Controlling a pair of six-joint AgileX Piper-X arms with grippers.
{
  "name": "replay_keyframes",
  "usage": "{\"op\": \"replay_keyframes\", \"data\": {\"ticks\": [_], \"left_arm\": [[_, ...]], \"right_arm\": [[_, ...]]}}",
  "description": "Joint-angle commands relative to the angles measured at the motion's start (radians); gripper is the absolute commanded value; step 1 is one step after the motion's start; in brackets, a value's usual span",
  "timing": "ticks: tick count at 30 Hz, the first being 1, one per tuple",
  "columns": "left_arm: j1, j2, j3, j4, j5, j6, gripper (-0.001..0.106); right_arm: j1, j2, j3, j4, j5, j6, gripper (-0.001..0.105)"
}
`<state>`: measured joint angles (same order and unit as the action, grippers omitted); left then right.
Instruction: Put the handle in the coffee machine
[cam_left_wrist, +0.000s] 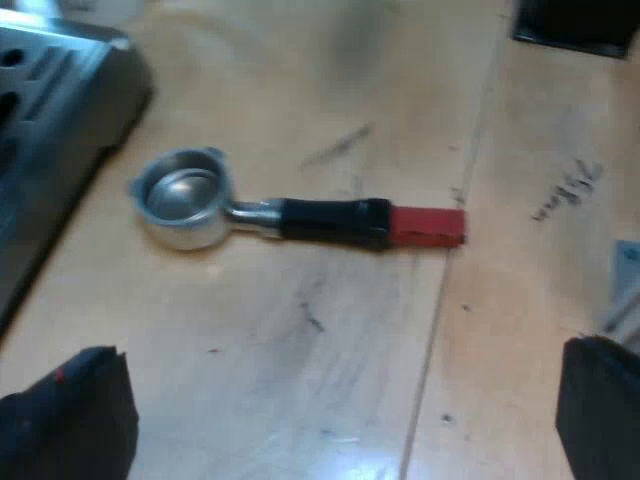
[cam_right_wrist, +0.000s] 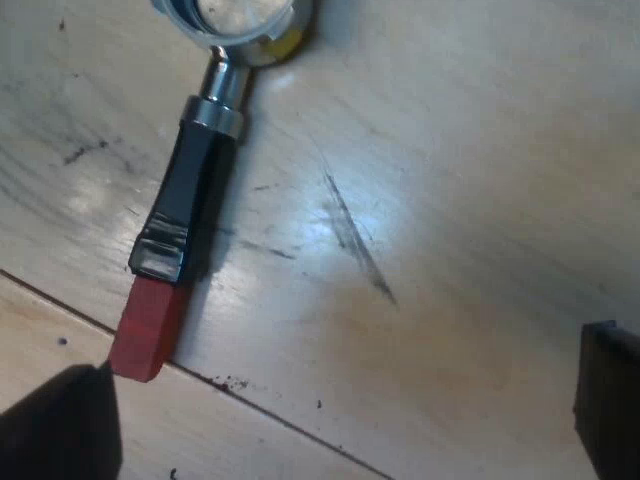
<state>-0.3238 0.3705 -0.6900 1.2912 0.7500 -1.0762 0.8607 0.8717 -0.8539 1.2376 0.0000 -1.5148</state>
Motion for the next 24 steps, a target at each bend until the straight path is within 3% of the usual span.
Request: {"op": "replay_keyframes", "data": {"ticks": [1,2,9,12,17,20,24], "left_arm": [[-0.062,0.019,-0.005,0.017,0.018,0.012,0.086],[-0.094,0.03,-0.005,0.013,0.018,0.012,0.086],[-0.207,0.093,-0.005,0.013,0.018,0.012,0.086],[-0.22,0.127,-0.002,0.007,0.018,0.012,0.086],[-0.22,0.184,0.023,-0.066,0.018,0.012,0.086],[-0.22,0.207,0.036,-0.104,0.018,0.012,0.086],[-0.22,0.227,0.046,-0.139,0.018,0.012,0.086]], "right_arm": [[0.024,0.036,-0.008,-0.005,0.0,0.07,0.093],[0.042,0.055,-0.008,-0.005,0.0,0.107,0.093],[0.106,0.131,-0.008,-0.005,0.0,0.184,0.091],[0.127,0.173,-0.008,-0.005,0.0,0.217,0.075],[0.133,0.241,-0.008,-0.011,0.0,0.273,0.027],[0.133,0.265,-0.008,-0.045,0.0,0.306,0.006],[0.133,0.288,-0.008,-0.1,0.022,0.33,0.0]]}}
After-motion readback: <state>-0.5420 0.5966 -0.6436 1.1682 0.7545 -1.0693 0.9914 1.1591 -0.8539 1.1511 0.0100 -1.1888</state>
